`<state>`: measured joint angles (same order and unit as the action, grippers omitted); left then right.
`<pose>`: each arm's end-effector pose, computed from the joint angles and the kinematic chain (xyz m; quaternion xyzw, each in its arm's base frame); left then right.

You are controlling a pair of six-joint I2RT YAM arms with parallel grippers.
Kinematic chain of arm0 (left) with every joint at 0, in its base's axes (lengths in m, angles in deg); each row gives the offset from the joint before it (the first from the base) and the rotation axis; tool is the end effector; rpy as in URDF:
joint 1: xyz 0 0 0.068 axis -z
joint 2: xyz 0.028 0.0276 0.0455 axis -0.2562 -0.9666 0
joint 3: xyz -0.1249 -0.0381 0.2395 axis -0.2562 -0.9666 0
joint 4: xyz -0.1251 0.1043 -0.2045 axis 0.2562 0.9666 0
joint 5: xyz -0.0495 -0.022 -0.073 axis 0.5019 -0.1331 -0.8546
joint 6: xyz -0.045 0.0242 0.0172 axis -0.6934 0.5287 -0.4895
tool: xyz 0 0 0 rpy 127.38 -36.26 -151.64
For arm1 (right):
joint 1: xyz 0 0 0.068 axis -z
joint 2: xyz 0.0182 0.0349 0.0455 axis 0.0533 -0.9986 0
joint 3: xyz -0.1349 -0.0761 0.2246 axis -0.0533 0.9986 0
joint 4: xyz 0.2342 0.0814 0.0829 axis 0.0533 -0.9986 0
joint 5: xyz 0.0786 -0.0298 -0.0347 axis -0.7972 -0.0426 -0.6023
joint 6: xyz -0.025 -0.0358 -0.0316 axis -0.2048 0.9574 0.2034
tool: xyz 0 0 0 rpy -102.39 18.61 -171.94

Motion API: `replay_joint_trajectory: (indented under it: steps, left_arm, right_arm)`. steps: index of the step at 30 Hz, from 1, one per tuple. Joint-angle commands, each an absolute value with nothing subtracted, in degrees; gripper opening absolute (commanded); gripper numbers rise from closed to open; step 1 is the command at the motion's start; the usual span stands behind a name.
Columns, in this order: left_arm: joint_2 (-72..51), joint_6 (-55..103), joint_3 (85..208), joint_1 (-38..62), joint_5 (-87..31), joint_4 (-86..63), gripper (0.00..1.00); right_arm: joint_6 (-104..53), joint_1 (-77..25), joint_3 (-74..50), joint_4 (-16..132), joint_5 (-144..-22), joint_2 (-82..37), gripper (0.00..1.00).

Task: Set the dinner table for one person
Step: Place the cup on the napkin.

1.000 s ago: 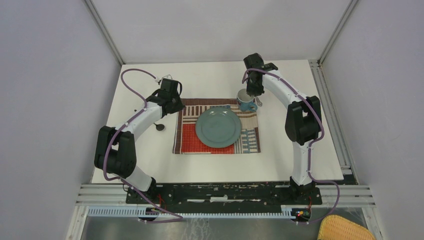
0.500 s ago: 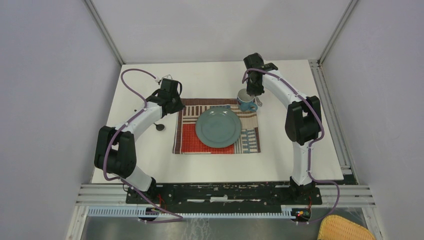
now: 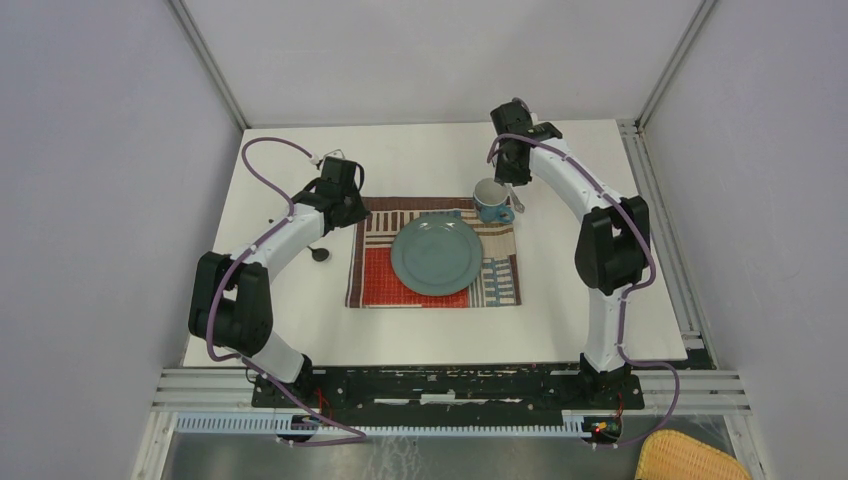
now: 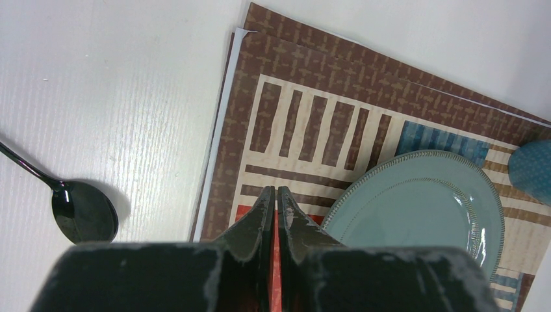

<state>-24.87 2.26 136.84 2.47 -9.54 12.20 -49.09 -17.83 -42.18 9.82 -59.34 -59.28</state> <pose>0.3230 -0.0944 0.2348 -0.1620 0.9193 -0.0769 0.3503 0.4221 0.1505 0.2628 0.1127 0.9512 -0.0111 0.2870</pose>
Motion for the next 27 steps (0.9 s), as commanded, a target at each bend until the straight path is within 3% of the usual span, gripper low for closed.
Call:
replay_joint_trajectory:
  steps: [1, 21, 27]
  left_arm:
    - [-22.23, 2.18, 137.29, 2.14, -9.22, 11.58, 0.10]
    - [-22.42, 2.34, 138.13, 2.07, -9.28, 12.05, 0.11]
    - [-21.82, 3.18, 138.96, 2.03, -8.15, 12.57, 0.10]
  right_arm:
    - [-49.37, -17.52, -45.19, 10.80, -56.39, -54.69, 0.35]
    - [-49.22, -16.76, -45.85, 10.35, -53.02, -51.99, 0.37]
    - [-51.21, -10.16, -39.88, 13.57, -58.21, -50.08, 0.36]
